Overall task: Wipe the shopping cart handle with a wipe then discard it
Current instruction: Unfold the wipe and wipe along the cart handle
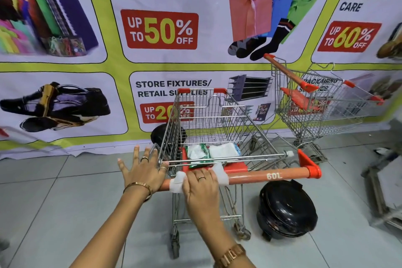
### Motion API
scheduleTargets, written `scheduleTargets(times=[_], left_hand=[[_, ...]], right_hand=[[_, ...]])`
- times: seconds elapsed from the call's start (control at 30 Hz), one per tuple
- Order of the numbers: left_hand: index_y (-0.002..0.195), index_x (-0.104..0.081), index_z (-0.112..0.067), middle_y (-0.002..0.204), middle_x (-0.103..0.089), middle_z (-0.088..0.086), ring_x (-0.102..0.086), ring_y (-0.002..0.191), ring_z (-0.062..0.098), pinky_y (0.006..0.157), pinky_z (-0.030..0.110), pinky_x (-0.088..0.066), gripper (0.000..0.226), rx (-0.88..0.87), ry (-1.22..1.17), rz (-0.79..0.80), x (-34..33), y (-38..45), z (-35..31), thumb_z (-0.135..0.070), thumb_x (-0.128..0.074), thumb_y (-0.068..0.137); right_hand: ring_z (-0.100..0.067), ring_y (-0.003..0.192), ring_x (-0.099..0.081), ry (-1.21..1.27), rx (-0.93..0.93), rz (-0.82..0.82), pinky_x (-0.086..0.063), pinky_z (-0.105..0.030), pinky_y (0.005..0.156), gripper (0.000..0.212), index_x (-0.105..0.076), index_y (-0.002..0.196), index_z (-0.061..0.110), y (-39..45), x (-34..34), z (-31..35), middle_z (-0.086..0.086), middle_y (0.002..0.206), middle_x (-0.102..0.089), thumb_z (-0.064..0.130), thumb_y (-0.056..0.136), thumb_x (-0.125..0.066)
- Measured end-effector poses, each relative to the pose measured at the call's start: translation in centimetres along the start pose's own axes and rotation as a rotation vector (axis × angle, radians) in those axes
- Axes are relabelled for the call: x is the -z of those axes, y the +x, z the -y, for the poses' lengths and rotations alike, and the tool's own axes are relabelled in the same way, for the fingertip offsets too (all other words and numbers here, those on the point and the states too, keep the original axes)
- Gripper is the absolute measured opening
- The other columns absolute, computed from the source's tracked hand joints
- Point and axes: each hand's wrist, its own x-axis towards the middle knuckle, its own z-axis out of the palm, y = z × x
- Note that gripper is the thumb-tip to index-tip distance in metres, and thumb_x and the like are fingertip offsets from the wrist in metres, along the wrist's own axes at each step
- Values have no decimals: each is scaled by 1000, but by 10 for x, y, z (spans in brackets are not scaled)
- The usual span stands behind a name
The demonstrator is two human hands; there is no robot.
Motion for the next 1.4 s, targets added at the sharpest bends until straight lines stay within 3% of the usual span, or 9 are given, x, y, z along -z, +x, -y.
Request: scheduleTargets(times=[0.17,0.3,0.47,0.63,0.77,0.9,1.07,1.2,1.4], left_hand=[[148,-11,-29,159,-4,-6,15,146,17,112,62,6,61,-4,-29,24,0,2,1,-53,-21,93],[148,-12,-28,159,-3,-6,15,146,17,112,63,6,61,-6,-51,31,0,2,-1,-53,-22,93],[147,-14,-28,159,-4,-6,12,146,19,112,62,5,62,4,-22,17,0,4,-1,-54,-22,92],[148,-13,-28,159,-4,-6,12,146,18,112,62,7,61,-1,-5,23,1,8,-2,-53,-21,92],[148,-13,-29,159,-4,-6,11,146,19,112,62,6,61,-7,-8,21,1,8,2,-51,-23,92],[148,-13,-30,159,-5,-6,11,146,18,113,61,6,60,-10,-45,21,0,8,2,-51,-25,92],[148,-14,-29,159,-3,-6,12,146,18,113,61,6,59,-26,-63,30,2,4,-1,-49,-25,93],[147,-14,-29,159,-4,-6,12,146,19,113,60,6,59,-41,-45,24,4,3,-2,-50,-24,93],[148,-12,-28,159,-3,-6,11,146,20,113,62,4,60,-47,-16,61,3,5,-1,-51,-23,93]], right_hand=[[-32,74,-59,-41,-193,-29,-31,-34,74,35,-63,71,6,8,35,-110,-14,73,-67,24,79,-34],[-33,86,-52,-198,-251,9,-37,-43,86,39,-62,82,4,8,48,-179,-15,86,-65,24,84,-28],[-35,92,-56,-84,-398,-180,-34,-44,95,41,-66,86,3,7,31,-112,-17,90,-68,25,83,-31],[-27,92,-64,-3,-138,0,-30,-34,90,43,-67,92,17,0,4,-26,-4,93,-73,36,93,-29],[-18,92,-49,-7,109,25,-33,-31,85,50,-64,98,22,-3,9,-37,1,94,-71,43,96,-19],[-27,100,-54,-114,-70,16,-30,-32,89,67,-66,103,13,-4,43,-120,-7,103,-70,48,95,-10],[-30,121,-35,-72,-171,-32,-24,-42,102,68,-61,115,10,-11,66,-183,-17,119,-61,51,94,-11],[-28,126,-30,37,-312,-98,-30,-45,105,78,-63,110,8,-13,48,-146,-16,123,-60,58,90,-6],[-11,125,-40,507,-304,127,-27,-23,107,82,-55,122,29,-14,30,-38,6,129,-48,77,75,-9]])
